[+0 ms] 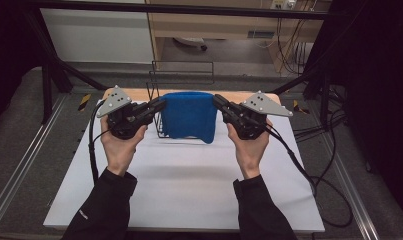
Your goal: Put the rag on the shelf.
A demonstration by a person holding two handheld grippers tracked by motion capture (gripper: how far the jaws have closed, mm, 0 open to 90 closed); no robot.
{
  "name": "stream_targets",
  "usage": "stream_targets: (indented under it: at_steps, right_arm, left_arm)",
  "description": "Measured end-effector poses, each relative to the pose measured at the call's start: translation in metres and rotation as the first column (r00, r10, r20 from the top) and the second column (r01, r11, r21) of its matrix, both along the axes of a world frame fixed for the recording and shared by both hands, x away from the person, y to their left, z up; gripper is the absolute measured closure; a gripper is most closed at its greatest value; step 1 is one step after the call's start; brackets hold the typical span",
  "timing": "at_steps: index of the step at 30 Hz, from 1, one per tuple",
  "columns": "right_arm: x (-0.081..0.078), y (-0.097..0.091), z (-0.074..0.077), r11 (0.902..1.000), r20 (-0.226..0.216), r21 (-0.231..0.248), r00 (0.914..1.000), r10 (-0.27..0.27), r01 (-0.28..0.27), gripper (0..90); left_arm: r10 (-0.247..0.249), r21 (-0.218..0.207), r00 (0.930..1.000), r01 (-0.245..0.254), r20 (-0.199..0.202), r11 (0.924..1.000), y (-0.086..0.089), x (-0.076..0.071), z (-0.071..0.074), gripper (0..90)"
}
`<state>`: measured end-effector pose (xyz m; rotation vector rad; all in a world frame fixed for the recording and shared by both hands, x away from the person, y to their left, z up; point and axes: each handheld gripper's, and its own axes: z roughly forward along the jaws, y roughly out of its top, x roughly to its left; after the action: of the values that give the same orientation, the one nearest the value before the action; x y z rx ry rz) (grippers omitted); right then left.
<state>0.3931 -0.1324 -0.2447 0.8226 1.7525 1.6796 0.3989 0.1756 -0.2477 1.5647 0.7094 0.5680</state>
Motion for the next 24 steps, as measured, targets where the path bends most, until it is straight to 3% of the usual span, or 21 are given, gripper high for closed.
stream_targets:
  at_steps: [24]
  right_arm:
    - [0.021,0.011,0.043,0.9997,0.073,-0.011,0.9972,-0.019,0.02,86.6]
  left_arm:
    - [0.038,-0.05,0.9971,-0.035,0.066,0.9981,0.006,0.018,0.033,83.4]
